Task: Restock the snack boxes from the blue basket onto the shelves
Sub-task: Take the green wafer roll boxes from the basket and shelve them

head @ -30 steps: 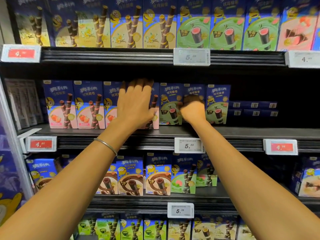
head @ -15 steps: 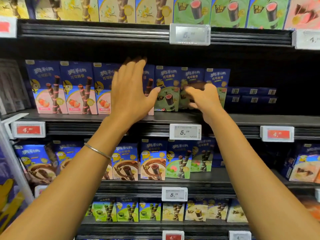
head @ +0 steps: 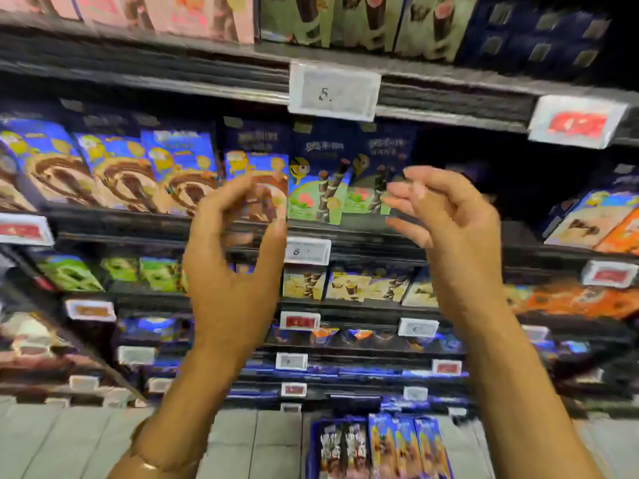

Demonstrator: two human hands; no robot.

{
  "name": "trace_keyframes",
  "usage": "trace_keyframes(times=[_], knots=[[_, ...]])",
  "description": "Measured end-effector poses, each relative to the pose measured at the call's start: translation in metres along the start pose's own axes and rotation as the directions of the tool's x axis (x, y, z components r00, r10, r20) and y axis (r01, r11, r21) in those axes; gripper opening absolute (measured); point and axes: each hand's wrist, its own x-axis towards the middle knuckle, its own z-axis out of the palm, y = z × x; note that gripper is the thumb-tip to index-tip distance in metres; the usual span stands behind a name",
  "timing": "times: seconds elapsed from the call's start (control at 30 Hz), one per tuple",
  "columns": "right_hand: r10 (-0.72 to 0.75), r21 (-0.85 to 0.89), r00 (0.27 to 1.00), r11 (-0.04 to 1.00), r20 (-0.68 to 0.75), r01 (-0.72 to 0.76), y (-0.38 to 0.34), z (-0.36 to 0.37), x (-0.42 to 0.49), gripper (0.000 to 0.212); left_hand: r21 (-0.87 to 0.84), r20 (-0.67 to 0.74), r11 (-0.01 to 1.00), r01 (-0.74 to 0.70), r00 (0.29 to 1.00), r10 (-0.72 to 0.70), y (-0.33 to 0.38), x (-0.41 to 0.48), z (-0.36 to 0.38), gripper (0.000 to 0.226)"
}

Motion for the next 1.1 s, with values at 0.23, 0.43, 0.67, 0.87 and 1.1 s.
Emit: trace_keyframes(times=[0.23, 0.43, 0.67, 0.87, 1.1], knots=[[0.459, -0.293, 0.877, 0.866, 0.142, -0.406, 0.165, -0.085, -0.106, 0.018, 0.065, -0.002, 0.74, 0.669, 0.742, -0.67, -0.071, -0.182, 0.017, 0.016], [0.696, -0.478, 0.703, 0.671, 0.144, -0.567, 0.281, -0.137, -0.215, 0.008, 0.153, -0.024, 0.395, 0.906, 0.403, -0.915, -0.121, -0.326, 0.014, 0.013], [0.72, -0.542, 0.689, 0.611, 0.077, -0.578, 0.48, -0.187, -0.321, 0.007, 0.224, 0.047, 0.07, 0.972, 0.061, -0.997, -0.268, -0.503, 0.02, 0.035], [0.788, -0.793, 0.518, 0.531, 0.333, -0.298, 0.653, -0.213, -0.39, 0.026, 0.188, 0.124, -0.058, 0.98, -0.083, -0.989, -0.4, -0.618, 0.035, 0.041], [0.882, -0.925, 0.299, 0.381, 0.365, 0.005, 0.759, -0.223, -0.434, 0.035, 0.105, 0.21, 0.086, 0.991, 0.063, -0.976, -0.486, -0.679, 0.045, 0.045]])
